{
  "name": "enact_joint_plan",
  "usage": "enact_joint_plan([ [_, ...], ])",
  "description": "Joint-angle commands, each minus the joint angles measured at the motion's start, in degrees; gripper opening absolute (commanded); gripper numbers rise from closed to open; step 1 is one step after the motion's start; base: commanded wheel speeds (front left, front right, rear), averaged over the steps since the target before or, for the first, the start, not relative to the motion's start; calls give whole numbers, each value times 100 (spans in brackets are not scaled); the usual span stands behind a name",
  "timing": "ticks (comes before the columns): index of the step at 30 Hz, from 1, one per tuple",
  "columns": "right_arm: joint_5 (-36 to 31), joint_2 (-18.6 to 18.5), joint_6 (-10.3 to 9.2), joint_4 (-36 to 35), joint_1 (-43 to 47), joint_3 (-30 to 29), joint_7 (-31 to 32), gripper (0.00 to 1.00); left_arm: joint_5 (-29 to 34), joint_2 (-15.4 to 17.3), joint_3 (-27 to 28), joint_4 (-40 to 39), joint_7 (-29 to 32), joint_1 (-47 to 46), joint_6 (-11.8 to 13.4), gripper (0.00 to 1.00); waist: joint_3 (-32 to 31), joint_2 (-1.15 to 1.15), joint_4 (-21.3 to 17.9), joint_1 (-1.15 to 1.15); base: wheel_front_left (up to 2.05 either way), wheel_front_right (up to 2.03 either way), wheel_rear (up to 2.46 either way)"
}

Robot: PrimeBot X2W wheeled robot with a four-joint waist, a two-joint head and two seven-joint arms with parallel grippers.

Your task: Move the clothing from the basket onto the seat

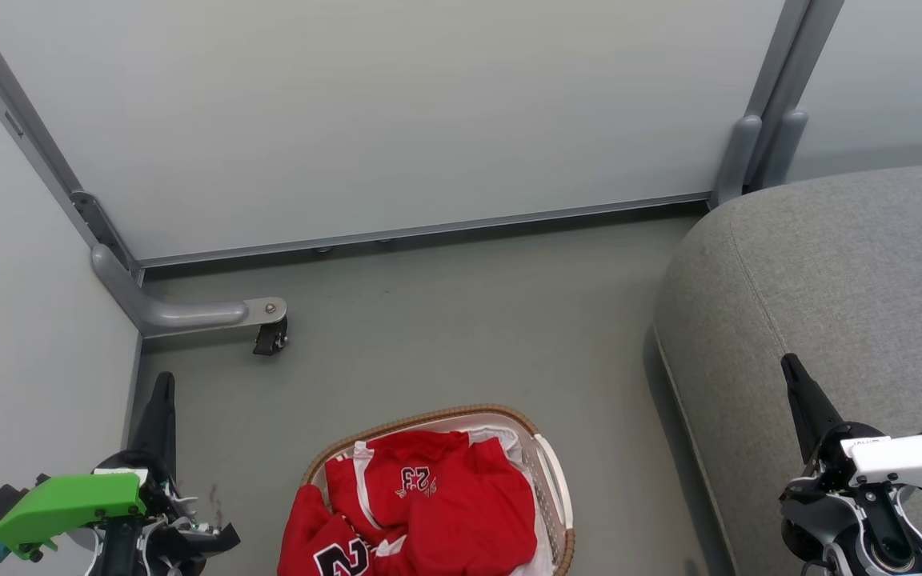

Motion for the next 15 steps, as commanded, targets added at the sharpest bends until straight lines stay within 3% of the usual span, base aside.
enact_joint_plan([
  [1,-1,-29,-1,-12,88,-1,-11,0,10,51,9,-4,2,-83,-16,0,0,0,0,0,0,0,0],
  [15,-1,-29,-1,-12,88,-1,-11,0,10,51,9,-4,2,-83,-16,0,0,0,0,0,0,0,0],
])
